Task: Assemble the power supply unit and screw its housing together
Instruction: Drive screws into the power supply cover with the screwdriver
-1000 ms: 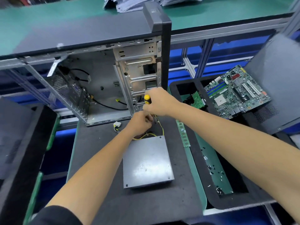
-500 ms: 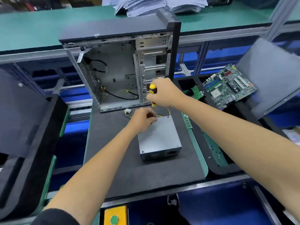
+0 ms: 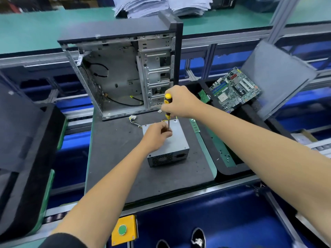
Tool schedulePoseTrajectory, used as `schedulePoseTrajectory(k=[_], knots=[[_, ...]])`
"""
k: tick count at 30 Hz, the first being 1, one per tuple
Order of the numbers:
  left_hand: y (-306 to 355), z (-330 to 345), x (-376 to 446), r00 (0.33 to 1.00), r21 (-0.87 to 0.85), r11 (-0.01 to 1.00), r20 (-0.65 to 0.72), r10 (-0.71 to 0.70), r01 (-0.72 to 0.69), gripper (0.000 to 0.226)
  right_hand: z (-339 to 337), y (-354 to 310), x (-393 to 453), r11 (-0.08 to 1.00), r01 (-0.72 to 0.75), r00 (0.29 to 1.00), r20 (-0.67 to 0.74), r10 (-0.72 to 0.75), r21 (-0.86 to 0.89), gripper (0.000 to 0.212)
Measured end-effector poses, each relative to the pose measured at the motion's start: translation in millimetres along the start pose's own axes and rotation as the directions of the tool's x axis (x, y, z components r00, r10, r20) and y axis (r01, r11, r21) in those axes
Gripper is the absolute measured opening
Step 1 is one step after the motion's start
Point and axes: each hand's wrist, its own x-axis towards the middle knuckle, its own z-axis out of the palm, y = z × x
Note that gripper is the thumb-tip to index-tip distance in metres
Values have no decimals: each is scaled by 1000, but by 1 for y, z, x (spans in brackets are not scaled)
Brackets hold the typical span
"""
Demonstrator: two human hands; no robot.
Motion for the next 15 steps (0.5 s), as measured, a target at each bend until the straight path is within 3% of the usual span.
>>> schedulePoseTrajectory(k=[4, 15], knots=[[6, 10, -2, 999, -6, 1000, 28, -17, 17, 14, -6, 8, -5, 999, 12, 1000, 14, -12, -29, 24], [9, 23, -10, 997, 12, 997, 3, -76, 76, 9, -10, 31, -6, 995, 28, 992, 116, -39, 95, 20]])
